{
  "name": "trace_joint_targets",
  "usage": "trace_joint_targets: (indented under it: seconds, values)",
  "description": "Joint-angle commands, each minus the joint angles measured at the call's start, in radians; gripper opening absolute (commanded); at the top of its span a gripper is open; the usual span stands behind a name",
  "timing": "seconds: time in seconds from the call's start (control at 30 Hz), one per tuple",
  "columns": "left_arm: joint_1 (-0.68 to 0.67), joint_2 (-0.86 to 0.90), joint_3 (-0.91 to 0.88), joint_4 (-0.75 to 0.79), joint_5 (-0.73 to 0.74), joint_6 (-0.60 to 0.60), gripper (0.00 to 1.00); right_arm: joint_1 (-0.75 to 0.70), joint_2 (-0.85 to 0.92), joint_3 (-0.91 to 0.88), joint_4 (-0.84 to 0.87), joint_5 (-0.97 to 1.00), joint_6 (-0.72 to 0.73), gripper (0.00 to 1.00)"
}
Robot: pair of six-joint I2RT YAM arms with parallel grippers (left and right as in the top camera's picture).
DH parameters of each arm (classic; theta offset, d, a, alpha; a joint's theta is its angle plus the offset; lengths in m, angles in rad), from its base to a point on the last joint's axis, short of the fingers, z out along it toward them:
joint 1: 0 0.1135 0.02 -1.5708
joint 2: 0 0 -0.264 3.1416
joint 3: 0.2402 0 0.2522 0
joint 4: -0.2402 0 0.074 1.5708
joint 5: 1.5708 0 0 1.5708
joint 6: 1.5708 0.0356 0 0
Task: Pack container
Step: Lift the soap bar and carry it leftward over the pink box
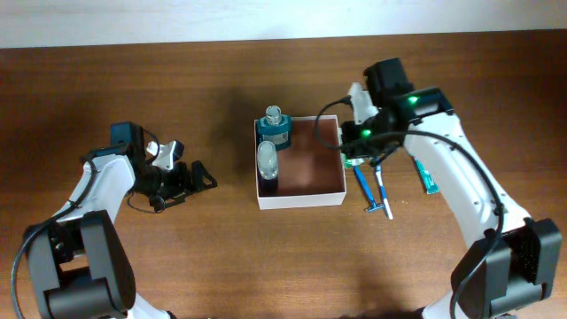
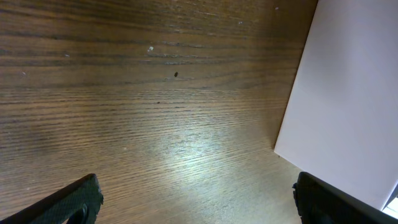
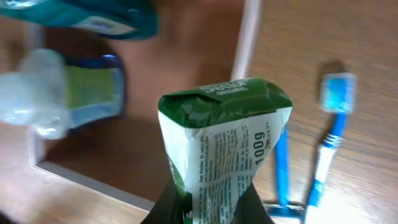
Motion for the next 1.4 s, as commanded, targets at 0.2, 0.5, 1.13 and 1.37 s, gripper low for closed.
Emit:
trace_joint_targets:
  seconds: [0.2,0.5,1.13,1.37]
  values:
    - [0.003,-0.026,-0.006,0.0,0.003,0.012,0.99,0.151,-0.021,0.02,0.097,-0.017,0.1,0.1]
    - [0.003,-0.026,-0.006,0.0,0.003,0.012,0.99,0.211,0.007,0.013,0.094,0.093,0.119,0.1]
    - [0.003,-0.026,-0.006,0.0,0.003,0.012,0.99,0.222,0.113,-0.021,0.151,0.146,0.142,0.1]
    - [0.003,-0.026,-0.006,0.0,0.003,0.012,0.99,0.222,0.169,-0.04,0.202,0.146,0.167,0.11]
